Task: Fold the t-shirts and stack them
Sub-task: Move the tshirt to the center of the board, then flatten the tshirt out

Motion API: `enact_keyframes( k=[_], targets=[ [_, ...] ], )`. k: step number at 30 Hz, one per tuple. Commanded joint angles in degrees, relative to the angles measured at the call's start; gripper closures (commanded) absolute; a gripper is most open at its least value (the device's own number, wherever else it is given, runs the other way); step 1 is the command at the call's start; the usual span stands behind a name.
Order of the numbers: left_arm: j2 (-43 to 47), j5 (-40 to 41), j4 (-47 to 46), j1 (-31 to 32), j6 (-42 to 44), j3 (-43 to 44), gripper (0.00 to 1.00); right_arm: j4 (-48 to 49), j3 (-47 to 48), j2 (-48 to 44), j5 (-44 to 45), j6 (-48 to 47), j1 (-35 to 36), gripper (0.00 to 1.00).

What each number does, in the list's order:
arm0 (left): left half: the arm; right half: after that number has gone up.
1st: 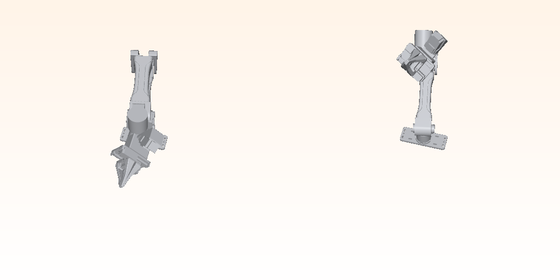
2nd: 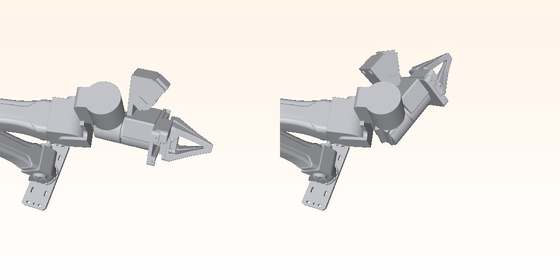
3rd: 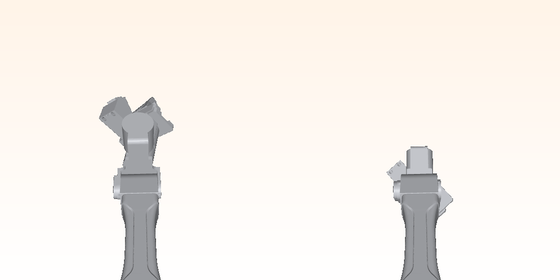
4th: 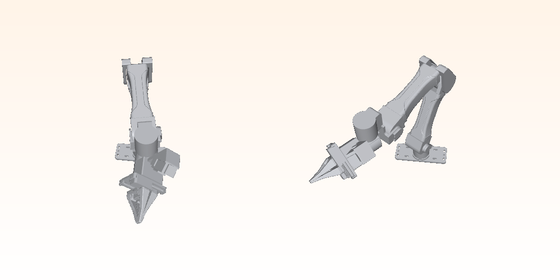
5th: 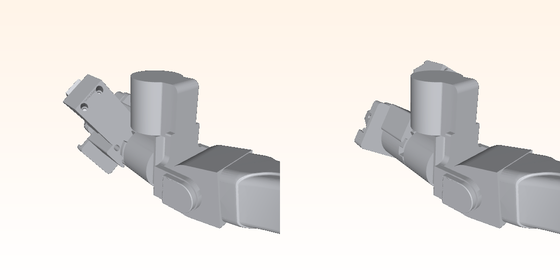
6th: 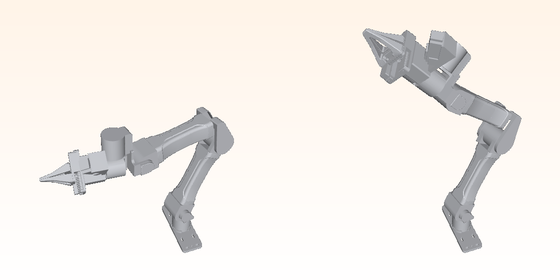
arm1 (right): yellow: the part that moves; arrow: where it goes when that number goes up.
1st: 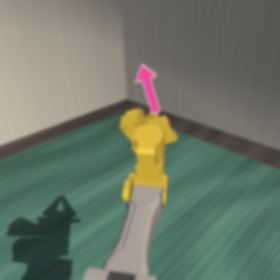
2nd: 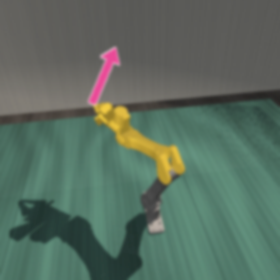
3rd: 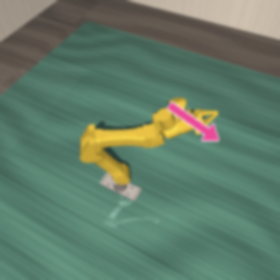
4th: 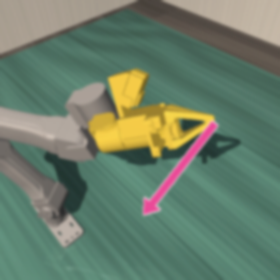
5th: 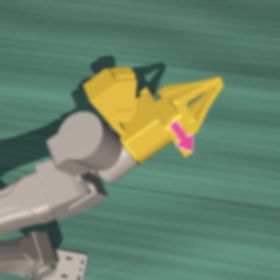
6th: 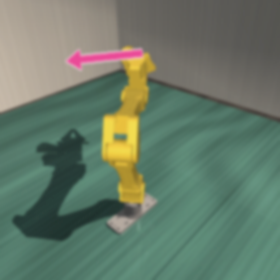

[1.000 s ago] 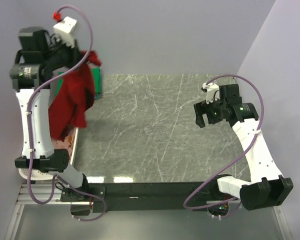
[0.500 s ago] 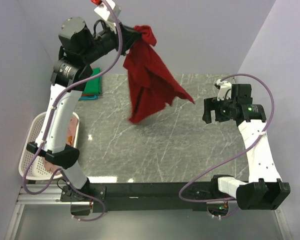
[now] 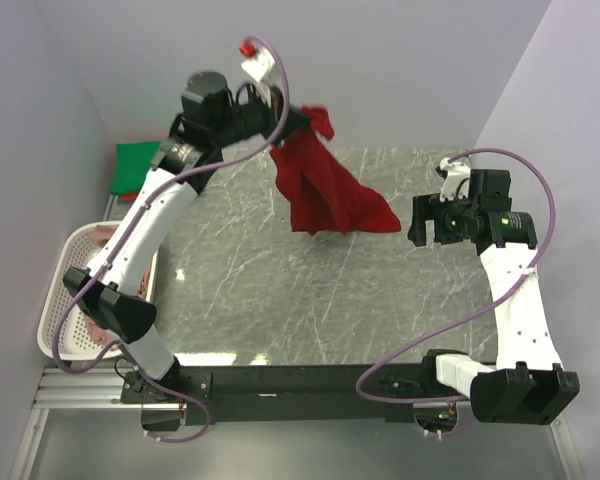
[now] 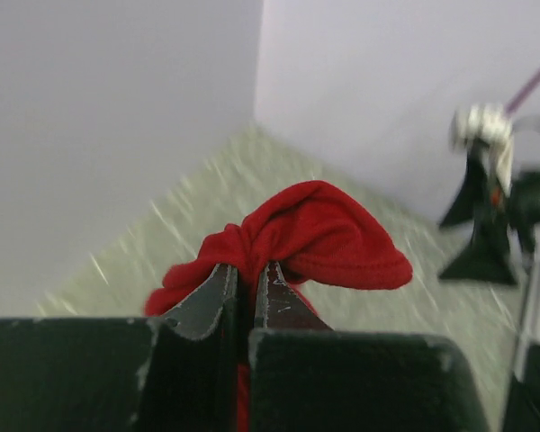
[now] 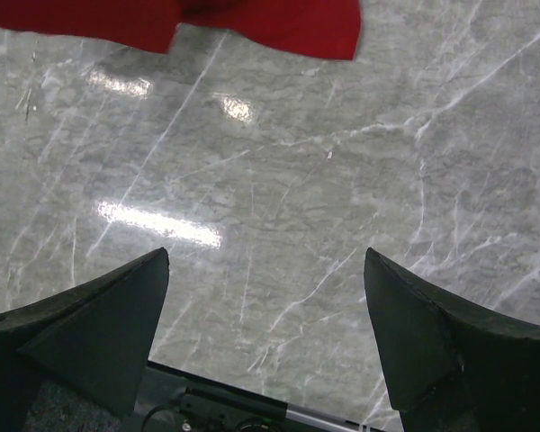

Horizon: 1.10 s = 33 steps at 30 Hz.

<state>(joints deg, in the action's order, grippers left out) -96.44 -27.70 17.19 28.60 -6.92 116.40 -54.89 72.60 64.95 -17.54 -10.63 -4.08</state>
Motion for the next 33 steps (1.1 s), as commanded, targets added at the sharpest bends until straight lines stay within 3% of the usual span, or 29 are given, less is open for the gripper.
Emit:
enact_keyframes(
  k=[1,2,4,5,7,8,9,11,15,22,25,26,33],
  targets=[
    [7.1,-4.4,-2.6,0.1,-1.0,-9.3,0.94,1.0,-0.8,-1.1,-1.5,-1.8,-0.4,0.05],
    [9.3,-4.5,-0.4,-0.1,0.3,-15.0,0.82,0.8,-1.1,-1.1,-1.8,-2.4,-0.4,0.05],
    [10.9,-4.4,2.9,-3.1,0.8,-22.0,0.66,-0.3,-1.7,-0.5,-2.9,-4.7,-0.4,0.05],
    [11.4,-8.2,4.1,-5.4,-0.5,-24.1,0.54,-0.6,-2.0,-0.3,-3.2,-5.3,-0.3,0.05],
    [12.3,-13.4,6.9,-14.2,-1.0,-28.3,0.44,-0.6,-2.8,0.5,-3.5,-6.4,-0.4,0.05],
    [13.3,-15.4,7.2,-17.0,-0.2,-32.7,0.27,-0.5,-3.5,1.0,-3.6,-6.8,-0.2,0.05],
    [13.8,-15.3,7.9,-19.4,0.6,-34.6,0.24,-0.3,-3.8,2.1,-3.6,-7.3,-0.2,0.05],
    [14.3,-14.3,10.0,-24.5,4.4,-38.0,0.22,0.5,-4.1,3.7,-2.9,-7.6,0.6,0.05],
    [13.7,-15.4,14.7,-27.0,11.1,-39.9,0.21,2.5,-1.6,11.9,-1.2,-6.9,2.2,0.09],
    [10.9,-13.0,19.0,-16.7,17.3,-45.4,0.19,9.4,9.1,27.3,0.6,-4.8,3.4,0.14],
    [9.8,-9.5,18.8,-11.6,16.9,-47.8,0.13,11.7,14.9,34.4,1.9,-3.4,3.8,0.14],
    [9.3,-7.4,18.8,-10.7,17.1,-48.1,0.07,11.9,16.5,36.3,2.2,-3.1,3.8,0.15],
    [6.6,-2.0,20.3,-8.9,17.5,-50.3,0.04,14.1,28.0,52.3,5.6,0.5,5.6,0.15]
  ],
)
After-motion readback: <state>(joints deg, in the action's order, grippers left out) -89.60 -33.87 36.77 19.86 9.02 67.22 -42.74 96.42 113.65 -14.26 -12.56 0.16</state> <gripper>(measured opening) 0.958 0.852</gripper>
